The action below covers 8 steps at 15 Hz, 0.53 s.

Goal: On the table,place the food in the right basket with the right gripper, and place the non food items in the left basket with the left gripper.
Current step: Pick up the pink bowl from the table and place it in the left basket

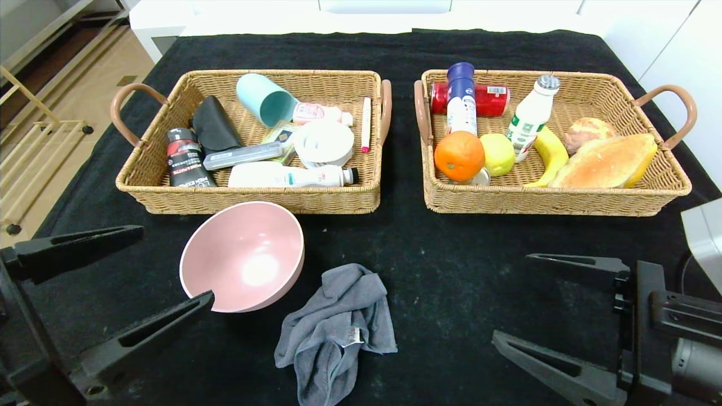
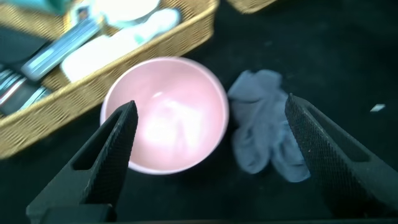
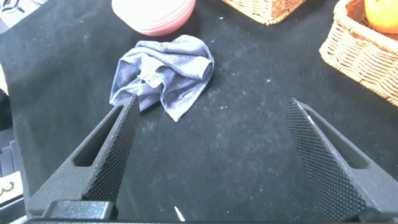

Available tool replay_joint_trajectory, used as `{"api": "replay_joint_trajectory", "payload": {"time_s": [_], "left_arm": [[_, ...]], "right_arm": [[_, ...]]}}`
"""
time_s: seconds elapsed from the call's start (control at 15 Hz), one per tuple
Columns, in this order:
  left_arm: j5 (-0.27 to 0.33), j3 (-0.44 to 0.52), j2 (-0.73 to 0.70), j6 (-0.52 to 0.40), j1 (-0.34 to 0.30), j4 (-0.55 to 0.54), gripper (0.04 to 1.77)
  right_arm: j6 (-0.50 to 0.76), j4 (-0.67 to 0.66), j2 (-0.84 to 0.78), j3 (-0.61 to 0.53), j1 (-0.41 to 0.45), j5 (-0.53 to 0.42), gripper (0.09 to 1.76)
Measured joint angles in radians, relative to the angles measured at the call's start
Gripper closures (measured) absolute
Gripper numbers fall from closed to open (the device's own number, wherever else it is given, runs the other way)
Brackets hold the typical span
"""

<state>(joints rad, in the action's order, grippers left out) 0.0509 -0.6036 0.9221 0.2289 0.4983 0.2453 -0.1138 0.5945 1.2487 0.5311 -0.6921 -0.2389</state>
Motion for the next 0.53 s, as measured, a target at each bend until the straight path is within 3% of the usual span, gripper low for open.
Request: {"api": "replay_joint_trajectory", "payload": {"time_s": [0.13, 0.27, 0.53], "left_arm": [[-0.104, -0.023, 0.013, -0.003, -0.016, -0.059, 0.09], [-0.178, -0.083, 0.024, -0.043, -0.025, -0.204, 0.09], [-0.221, -0.251, 0.052, -0.209, -0.041, -0.504, 0.09]], "right_arm": [[0.001, -0.001, -0.001, -0.001, 0.001, 0.0, 0.14], [0.001, -0.001, -0.001, -0.004, 0.007, 0.0, 0.14], [0.002, -0.001, 0.005, -0.006, 0.031, 0.0, 0.14]]}}
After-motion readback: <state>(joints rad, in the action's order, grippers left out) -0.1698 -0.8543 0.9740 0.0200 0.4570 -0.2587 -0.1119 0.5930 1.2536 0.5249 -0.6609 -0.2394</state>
